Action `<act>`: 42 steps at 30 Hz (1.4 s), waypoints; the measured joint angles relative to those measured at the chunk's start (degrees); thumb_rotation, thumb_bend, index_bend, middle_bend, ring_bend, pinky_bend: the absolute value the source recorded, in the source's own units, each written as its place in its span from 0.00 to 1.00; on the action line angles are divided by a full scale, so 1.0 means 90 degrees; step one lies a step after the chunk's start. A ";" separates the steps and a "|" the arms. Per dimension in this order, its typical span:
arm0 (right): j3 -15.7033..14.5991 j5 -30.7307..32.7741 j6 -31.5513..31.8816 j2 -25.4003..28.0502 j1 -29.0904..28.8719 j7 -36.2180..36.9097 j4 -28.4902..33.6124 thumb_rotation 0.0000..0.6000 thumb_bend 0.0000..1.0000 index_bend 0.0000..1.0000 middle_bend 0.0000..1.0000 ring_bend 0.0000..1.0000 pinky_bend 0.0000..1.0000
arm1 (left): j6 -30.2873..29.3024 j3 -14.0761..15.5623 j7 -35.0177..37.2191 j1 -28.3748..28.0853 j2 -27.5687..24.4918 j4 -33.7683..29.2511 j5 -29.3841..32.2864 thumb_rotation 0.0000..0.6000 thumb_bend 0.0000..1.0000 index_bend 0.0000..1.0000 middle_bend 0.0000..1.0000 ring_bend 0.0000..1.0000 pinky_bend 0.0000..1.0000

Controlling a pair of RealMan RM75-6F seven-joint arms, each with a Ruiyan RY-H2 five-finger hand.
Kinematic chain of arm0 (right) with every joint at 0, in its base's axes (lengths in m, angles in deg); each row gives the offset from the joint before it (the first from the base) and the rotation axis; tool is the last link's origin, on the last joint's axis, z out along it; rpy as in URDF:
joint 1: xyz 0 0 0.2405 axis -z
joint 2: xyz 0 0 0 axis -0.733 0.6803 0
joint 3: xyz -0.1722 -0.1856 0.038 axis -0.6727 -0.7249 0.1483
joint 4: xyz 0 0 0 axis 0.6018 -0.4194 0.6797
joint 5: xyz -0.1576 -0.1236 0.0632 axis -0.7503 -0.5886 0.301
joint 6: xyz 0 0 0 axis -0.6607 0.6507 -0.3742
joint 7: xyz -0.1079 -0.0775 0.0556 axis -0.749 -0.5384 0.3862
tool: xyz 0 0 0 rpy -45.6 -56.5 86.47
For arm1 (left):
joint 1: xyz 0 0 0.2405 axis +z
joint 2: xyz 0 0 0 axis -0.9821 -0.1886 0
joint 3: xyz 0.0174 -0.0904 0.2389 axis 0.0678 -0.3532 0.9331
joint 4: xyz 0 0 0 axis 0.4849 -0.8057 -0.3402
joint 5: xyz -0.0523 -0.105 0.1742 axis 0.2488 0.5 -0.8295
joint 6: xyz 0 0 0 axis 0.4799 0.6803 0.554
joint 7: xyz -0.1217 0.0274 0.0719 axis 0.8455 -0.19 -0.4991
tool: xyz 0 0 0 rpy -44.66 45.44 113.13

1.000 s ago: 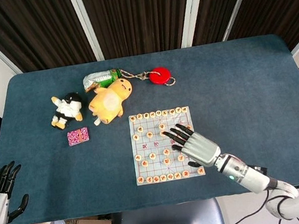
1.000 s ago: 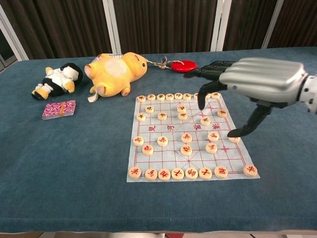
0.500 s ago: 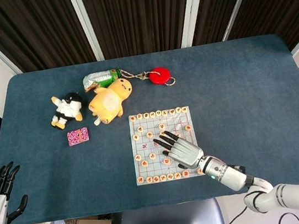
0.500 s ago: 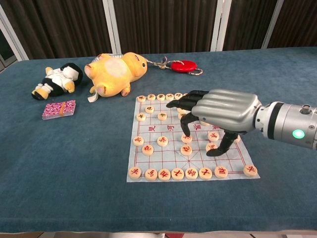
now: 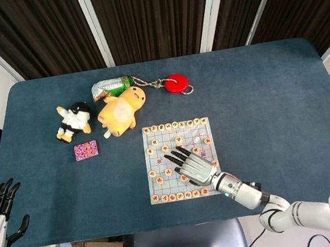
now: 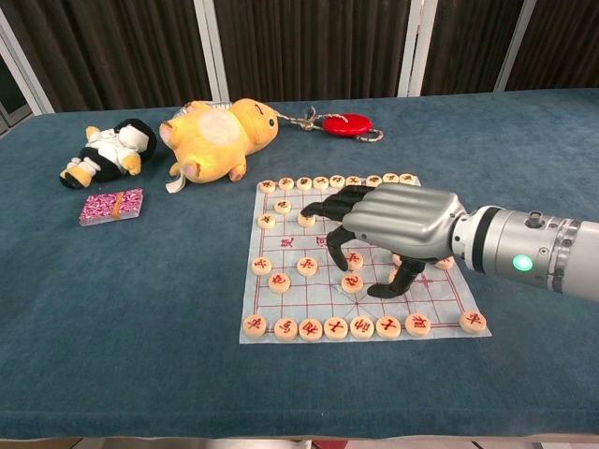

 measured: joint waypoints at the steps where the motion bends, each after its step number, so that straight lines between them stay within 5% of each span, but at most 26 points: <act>1: -0.0010 0.0025 -0.0012 -0.0016 -0.0021 -0.0006 -0.0018 1.00 0.40 0.57 0.06 0.00 0.00 | -0.0002 0.0000 0.0003 0.0001 -0.0001 0.0001 -0.0001 1.00 0.38 0.00 0.00 0.00 0.03; 33: -0.0145 0.0410 0.0031 -0.0149 -0.0238 -0.0111 -0.0042 1.00 0.44 0.64 0.09 0.00 0.00 | -0.0037 -0.0021 0.0029 0.0023 -0.0018 0.0011 0.0024 1.00 0.38 0.00 0.00 0.00 0.03; 42: 0.0157 0.0628 0.0363 0.0025 -0.0211 0.0011 0.0113 1.00 0.44 0.64 0.09 0.00 0.00 | -0.0030 -0.0025 -0.0010 0.0028 -0.0014 -0.0001 0.0039 1.00 0.38 0.00 0.00 0.00 0.03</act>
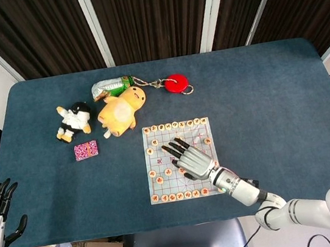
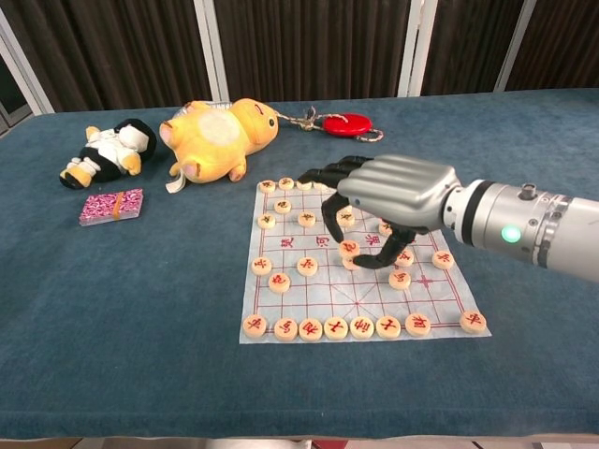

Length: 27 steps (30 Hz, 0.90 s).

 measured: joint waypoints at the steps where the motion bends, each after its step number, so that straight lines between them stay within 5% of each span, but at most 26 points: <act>1: 0.0088 0.0114 -0.0018 0.0002 -0.0022 -0.0012 -0.0021 1.00 0.44 0.64 0.09 0.00 0.00 | 0.0004 0.0002 -0.0010 0.0000 0.0001 -0.0001 0.0000 1.00 0.38 0.00 0.00 0.00 0.03; 12: 0.0757 0.1228 -0.0485 -0.0353 -0.0472 -0.0456 -0.0943 1.00 0.44 0.64 0.10 0.00 0.00 | 0.0028 -0.0039 0.0018 -0.0004 -0.0013 0.0014 0.0083 1.00 0.38 0.00 0.00 0.00 0.03; 27: 0.0782 0.1688 -0.0922 -0.0982 -0.0840 -0.0516 -0.1820 1.00 0.44 0.64 0.10 0.00 0.00 | 0.0059 -0.0083 0.0055 -0.0005 -0.0026 0.0037 0.0185 1.00 0.38 0.00 0.00 0.00 0.03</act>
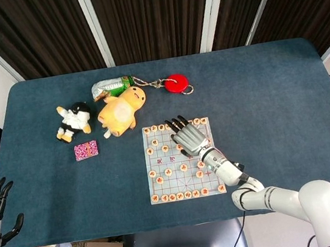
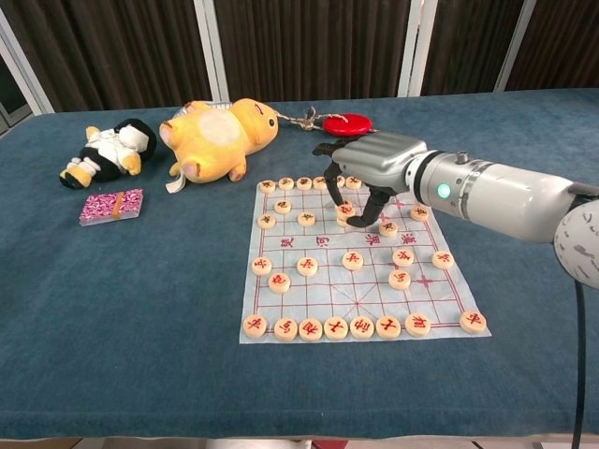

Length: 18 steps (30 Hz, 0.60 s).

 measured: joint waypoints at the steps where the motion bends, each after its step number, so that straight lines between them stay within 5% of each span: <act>1: -0.0004 0.0017 -0.0010 -0.0013 -0.0016 0.0019 -0.0026 1.00 0.44 0.64 0.10 0.00 0.00 | 0.0002 0.0000 -0.0002 -0.0001 0.0000 -0.0001 0.0000 1.00 0.38 0.00 0.00 0.00 0.03; 18: -0.0117 0.0084 -0.0062 -0.0017 -0.0103 0.0173 -0.0166 1.00 0.44 0.61 0.10 0.00 0.00 | -0.0010 0.0000 -0.0032 0.0006 0.0007 -0.0016 -0.0015 1.00 0.38 0.00 0.00 0.00 0.03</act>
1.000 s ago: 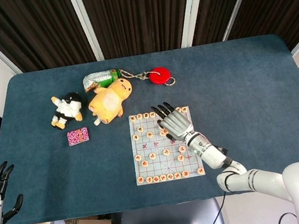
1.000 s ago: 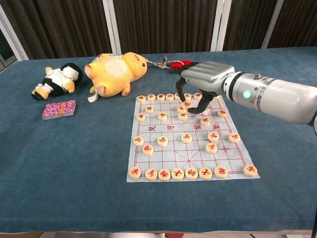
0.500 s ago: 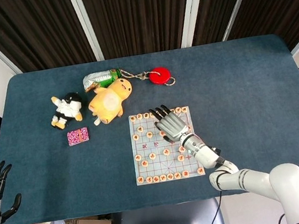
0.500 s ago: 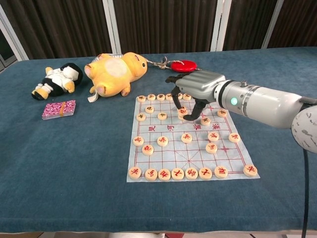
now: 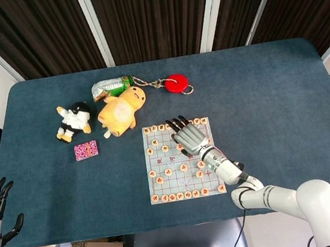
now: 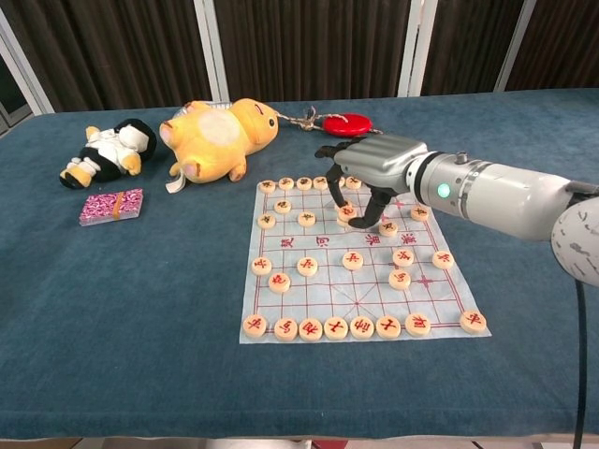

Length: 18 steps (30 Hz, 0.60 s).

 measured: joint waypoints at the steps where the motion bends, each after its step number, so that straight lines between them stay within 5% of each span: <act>1: -0.0006 -0.0004 -0.0003 -0.0007 -0.0009 0.0015 -0.0009 1.00 0.44 0.61 0.10 0.00 0.00 | -0.0001 -0.0002 -0.0003 0.0000 0.0000 0.0000 0.0003 1.00 0.38 0.00 0.00 0.00 0.03; 18: -0.0073 0.0059 0.0056 0.0149 0.0006 -0.0008 0.0186 1.00 0.44 0.41 0.10 0.00 0.00 | 0.0036 -0.0039 -0.0006 0.0010 -0.0017 -0.0053 0.0108 1.00 0.38 0.00 0.00 0.00 0.03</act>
